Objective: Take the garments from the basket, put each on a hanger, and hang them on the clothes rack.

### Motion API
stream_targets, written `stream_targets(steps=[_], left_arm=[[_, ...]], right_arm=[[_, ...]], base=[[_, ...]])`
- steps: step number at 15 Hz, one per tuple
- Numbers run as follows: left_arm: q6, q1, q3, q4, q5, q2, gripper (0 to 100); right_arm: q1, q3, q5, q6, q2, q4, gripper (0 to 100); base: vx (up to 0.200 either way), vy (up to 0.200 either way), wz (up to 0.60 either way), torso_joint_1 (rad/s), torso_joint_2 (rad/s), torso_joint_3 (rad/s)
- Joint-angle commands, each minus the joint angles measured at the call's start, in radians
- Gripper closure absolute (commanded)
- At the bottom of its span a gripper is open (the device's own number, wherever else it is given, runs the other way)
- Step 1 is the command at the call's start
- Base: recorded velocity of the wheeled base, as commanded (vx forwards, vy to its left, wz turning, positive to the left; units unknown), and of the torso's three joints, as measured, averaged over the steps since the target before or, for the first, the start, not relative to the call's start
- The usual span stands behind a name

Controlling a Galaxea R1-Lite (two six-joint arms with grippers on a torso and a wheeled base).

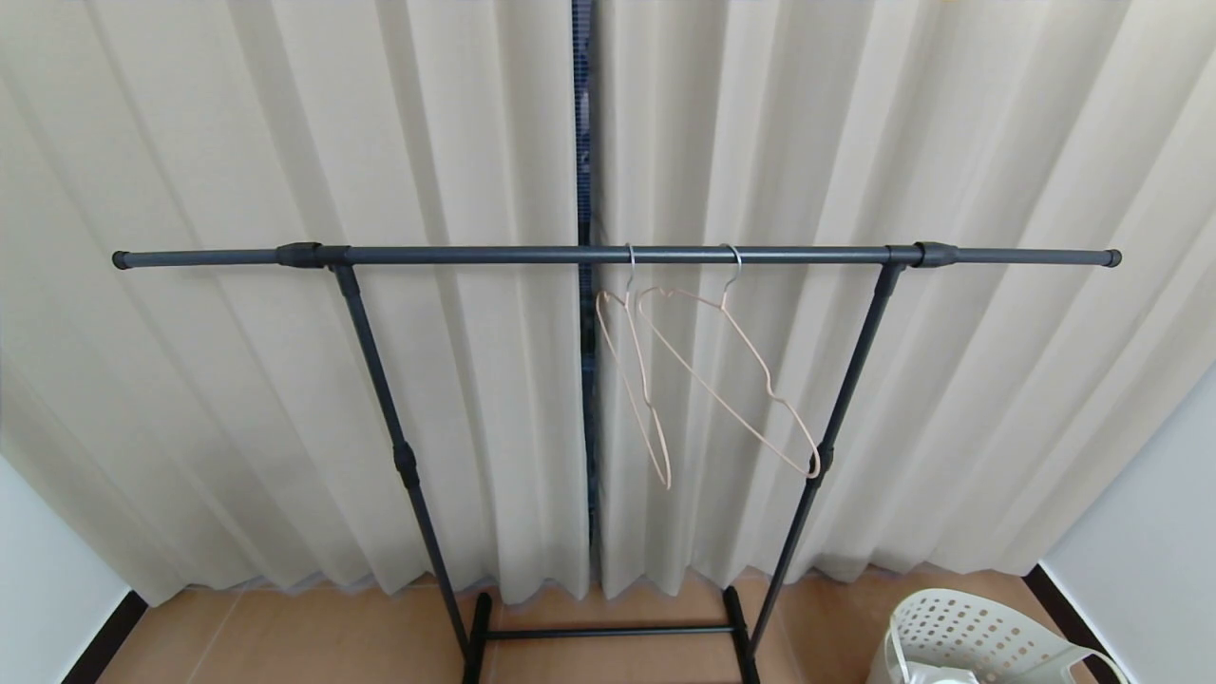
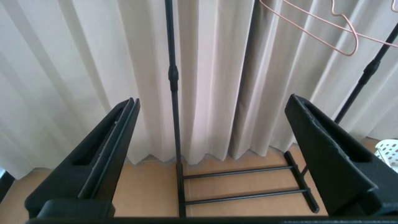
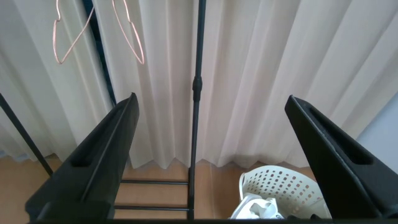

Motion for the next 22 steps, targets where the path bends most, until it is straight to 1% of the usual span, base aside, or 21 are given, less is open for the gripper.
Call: stream_targets(steps=[1,11,22], left_arm=[[-0.001,0.0,0.0,0.001,0.0,0.001,0],[-0.015,-0.001,-0.001,-0.001,0.001,0.001,0],[-0.021,-0.001,-0.001,-0.001,0.001,0.001,0]], right_arm=[[0.0,0.0,0.002,-0.002,0.0,0.0,0],[0.0,0.0,0.003,-0.001,0.0,0.0,0],[0.0,0.0,0.003,-0.001,0.0,-0.002,0]], base=[[0.0,0.0,0.0,0.0,0.0,0.0],[0.0,0.0,0.0,0.0,0.0,0.0],[0.0,0.0,0.0,-0.146,0.33,0.183]])
